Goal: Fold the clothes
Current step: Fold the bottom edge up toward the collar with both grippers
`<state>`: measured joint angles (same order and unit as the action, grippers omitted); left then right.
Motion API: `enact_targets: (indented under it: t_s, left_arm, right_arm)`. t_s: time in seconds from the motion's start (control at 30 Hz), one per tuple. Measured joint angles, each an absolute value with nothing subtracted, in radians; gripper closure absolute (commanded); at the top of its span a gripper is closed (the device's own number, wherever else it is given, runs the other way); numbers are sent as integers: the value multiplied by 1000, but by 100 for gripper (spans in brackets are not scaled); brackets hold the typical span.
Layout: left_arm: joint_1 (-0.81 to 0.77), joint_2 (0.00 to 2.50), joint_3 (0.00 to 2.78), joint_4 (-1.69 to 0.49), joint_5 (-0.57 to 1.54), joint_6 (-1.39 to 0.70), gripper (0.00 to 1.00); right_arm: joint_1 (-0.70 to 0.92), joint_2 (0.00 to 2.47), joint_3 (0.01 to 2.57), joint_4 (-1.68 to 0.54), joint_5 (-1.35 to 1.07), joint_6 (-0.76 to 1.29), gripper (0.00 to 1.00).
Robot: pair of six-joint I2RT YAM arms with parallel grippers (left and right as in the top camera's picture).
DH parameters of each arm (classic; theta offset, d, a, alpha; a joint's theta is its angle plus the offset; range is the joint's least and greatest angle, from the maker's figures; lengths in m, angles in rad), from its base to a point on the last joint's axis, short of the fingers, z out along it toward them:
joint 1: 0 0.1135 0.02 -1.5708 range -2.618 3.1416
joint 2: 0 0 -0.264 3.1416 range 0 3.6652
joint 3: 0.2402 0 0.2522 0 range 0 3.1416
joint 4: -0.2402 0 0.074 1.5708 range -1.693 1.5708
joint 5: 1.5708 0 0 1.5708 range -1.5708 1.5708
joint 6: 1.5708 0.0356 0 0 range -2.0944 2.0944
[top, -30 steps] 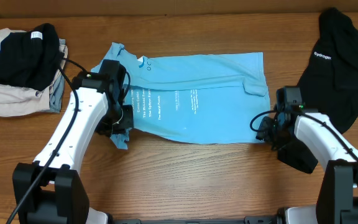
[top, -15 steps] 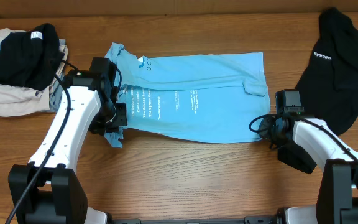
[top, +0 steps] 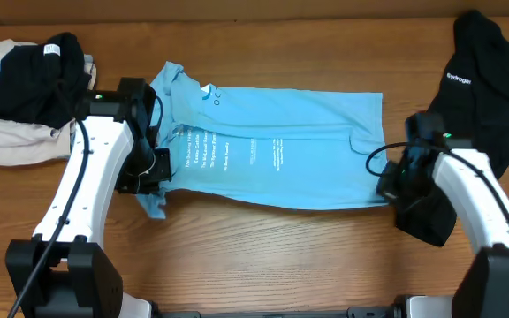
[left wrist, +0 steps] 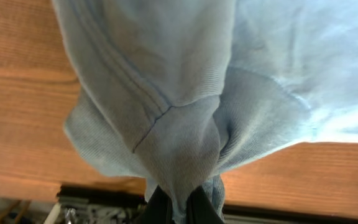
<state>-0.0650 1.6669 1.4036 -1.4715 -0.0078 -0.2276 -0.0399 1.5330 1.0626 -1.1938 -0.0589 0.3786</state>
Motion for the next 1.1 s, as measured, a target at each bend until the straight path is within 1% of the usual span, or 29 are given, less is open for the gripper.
enact_targets:
  t_s: [0.07, 0.17, 0.4, 0.67, 0.73, 0.77, 0.8, 0.83, 0.87, 0.9, 0.93, 0.97, 1.1]
  left_arm:
    - [-65, 1667, 1404, -1476, -20, -228, 96]
    - [-65, 1667, 1404, -1428, -44, -228, 96]
    - [-65, 1668, 1407, -1153, -118, -223, 95]
    - [-65, 1694, 1409, -912, -144, -200, 85]
    - [-65, 1718, 1409, -863, -147, -194, 80]
    - [-65, 1732, 1409, -837, -147, -188, 73]
    - [-65, 1750, 1409, -809, -149, -183, 63]
    - [-65, 1771, 1409, -776, -152, -172, 34]
    - [-65, 1784, 1409, -757, -153, -175, 15]
    - [-65, 1800, 1409, -727, -155, -173, 0]
    - [-65, 1815, 1409, -701, -155, -173, 0]
    - [-65, 1832, 1409, -674, -155, -172, 0]
    - [-64, 1876, 1409, -634, -155, -172, 0]
  right_arm:
    - [-43, 1496, 1094, -1214, -65, 365, 96]
    - [-43, 1468, 1108, -1179, -72, 355, 96]
    - [-42, 1507, 1108, -945, -80, 334, 96]
    - [-43, 1602, 1108, -744, -99, 309, 96]
    - [-43, 1634, 1108, -698, -104, 303, 94]
    - [-43, 1651, 1108, -672, -107, 300, 87]
    - [-43, 1673, 1108, -638, -113, 294, 76]
    - [-43, 1700, 1108, -599, -123, 292, 49]
    - [-42, 1718, 1109, -583, -127, 282, 27]
    - [-42, 1742, 1109, -555, -131, 278, 11]
    - [-41, 1763, 1109, -532, -134, 274, 3]
    - [-40, 1782, 1109, -513, -136, 271, 0]
    - [-40, 1808, 1109, -498, -142, 260, 0]
